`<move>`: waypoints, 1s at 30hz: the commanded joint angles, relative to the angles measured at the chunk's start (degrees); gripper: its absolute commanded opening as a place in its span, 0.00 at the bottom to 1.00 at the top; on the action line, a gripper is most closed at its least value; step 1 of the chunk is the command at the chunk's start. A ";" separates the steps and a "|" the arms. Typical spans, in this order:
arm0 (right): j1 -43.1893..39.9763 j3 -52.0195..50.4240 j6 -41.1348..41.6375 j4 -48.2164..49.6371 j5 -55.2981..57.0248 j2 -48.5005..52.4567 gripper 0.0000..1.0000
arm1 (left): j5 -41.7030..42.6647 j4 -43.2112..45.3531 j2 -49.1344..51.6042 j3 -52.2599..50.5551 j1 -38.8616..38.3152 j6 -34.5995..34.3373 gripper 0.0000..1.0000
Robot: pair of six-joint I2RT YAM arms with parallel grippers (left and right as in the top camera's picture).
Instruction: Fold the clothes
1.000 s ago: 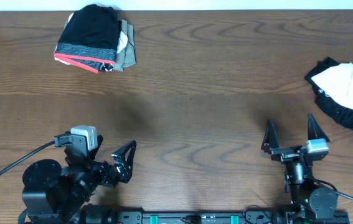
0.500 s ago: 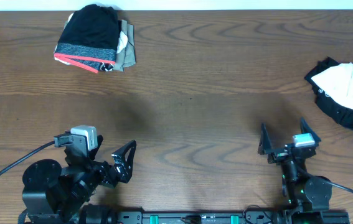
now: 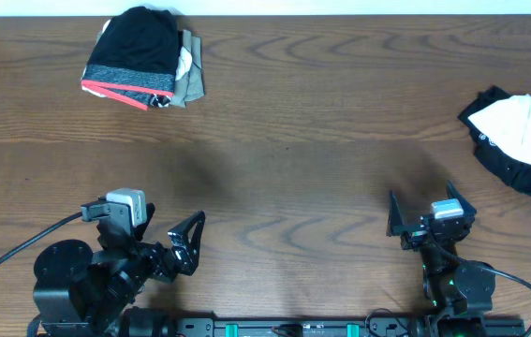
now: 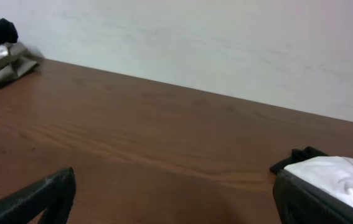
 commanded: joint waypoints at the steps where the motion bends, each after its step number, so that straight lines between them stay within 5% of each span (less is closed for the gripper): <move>1: -0.55 -0.09 -0.55 -0.22 -0.44 -0.37 0.99 | 0.76 0.22 -0.04 -0.04 0.09 -0.72 0.98; 25: -0.55 -0.09 -0.55 -0.22 -0.44 -0.37 0.99 | -1.18 0.31 -0.07 -0.15 0.09 -0.48 0.98; 30: -0.55 -0.09 -0.55 -0.22 -0.44 -0.37 0.99 | -1.16 11.58 -1.05 -4.90 0.26 -0.48 0.98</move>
